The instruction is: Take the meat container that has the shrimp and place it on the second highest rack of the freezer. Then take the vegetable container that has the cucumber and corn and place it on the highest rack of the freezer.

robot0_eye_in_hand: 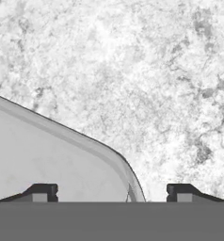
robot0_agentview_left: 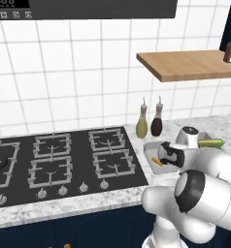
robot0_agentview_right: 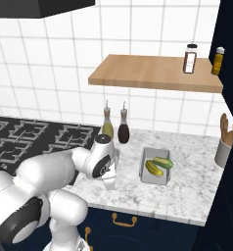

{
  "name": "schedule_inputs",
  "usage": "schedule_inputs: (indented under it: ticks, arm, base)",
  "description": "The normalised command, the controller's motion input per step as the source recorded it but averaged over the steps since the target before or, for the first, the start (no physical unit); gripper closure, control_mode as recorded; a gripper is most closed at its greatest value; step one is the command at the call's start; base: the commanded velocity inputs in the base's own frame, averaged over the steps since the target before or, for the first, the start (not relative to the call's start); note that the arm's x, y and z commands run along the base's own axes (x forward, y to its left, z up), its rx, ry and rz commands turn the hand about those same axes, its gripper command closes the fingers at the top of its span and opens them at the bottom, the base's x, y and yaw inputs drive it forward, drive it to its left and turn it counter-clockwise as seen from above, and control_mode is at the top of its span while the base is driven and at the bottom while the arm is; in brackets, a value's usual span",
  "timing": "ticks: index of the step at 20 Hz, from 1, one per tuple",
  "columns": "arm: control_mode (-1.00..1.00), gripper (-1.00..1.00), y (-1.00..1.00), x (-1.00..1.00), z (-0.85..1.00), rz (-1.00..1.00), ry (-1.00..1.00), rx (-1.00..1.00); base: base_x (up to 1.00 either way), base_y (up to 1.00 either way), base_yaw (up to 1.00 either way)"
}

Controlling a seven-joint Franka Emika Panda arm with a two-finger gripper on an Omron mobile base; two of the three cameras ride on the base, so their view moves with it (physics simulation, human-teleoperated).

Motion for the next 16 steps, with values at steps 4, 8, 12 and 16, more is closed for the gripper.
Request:
schedule_inputs:
  ticks: [4,8,12,16]
  arm:
    - [-1.00,1.00,0.00,0.00,-0.28,-0.06,-0.05,0.00]
    - [-1.00,1.00,0.00,0.00,-0.14,-0.05,-0.01,0.00]
    - [-1.00,1.00,0.00,0.00,-0.01,-0.06,-0.01,0.00]
    - [-1.00,1.00,0.00,-0.14,0.33,-0.02,-0.08,0.00]
  base:
    - [0.00,0.00,0.00]
    - [0.00,0.00,0.00]
    - [0.00,0.00,0.00]
    - [0.00,0.00,0.00]
